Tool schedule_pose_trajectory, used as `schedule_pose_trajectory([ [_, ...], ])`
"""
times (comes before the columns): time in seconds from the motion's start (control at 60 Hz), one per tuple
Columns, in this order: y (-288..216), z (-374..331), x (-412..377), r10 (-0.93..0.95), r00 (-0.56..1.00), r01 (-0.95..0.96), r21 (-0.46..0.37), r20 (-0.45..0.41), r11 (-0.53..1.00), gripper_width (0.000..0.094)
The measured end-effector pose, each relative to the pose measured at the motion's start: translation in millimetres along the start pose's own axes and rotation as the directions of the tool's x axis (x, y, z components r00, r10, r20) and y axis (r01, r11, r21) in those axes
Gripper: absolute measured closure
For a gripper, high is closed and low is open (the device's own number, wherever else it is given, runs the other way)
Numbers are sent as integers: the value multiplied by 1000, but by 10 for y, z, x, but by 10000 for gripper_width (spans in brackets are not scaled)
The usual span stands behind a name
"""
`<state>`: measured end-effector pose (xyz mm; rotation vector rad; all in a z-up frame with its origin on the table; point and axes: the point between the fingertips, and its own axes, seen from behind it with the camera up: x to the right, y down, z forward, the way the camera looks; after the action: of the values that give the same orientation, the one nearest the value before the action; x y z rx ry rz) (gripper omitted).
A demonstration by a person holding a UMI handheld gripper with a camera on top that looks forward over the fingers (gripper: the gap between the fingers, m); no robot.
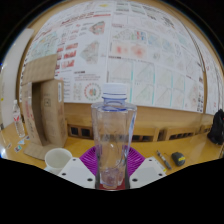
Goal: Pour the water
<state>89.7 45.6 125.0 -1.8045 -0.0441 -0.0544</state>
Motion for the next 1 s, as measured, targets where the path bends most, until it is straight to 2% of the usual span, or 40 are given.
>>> schedule_pose_trajectory([
  [0.117,364,120,12,-1,1000,1,-57,-5,998,596],
  [0.15,322,119,32,4,1000,-4,-21,-10,1000,582],
  [0.2,345,96,53,12,1000,-13,-31,-17,999,600],
  [0.25,353,93,65,22,1000,-23,-38,-22,999,562],
  [0.367,378,91,72,29,999,-31,-80,-26,996,409],
  [0.467,443,-2,92,28,998,-35,-145,-48,989,64],
  [0.5,451,-75,103,28,998,-38,-160,-64,986,110],
  [0.567,427,-280,101,19,996,-35,-181,-86,983,74],
  [0.667,406,-761,15,22,995,-43,-215,-97,976,89],
  [1.0,608,-3119,-581,11,993,-49,-315,-121,948,89],
])
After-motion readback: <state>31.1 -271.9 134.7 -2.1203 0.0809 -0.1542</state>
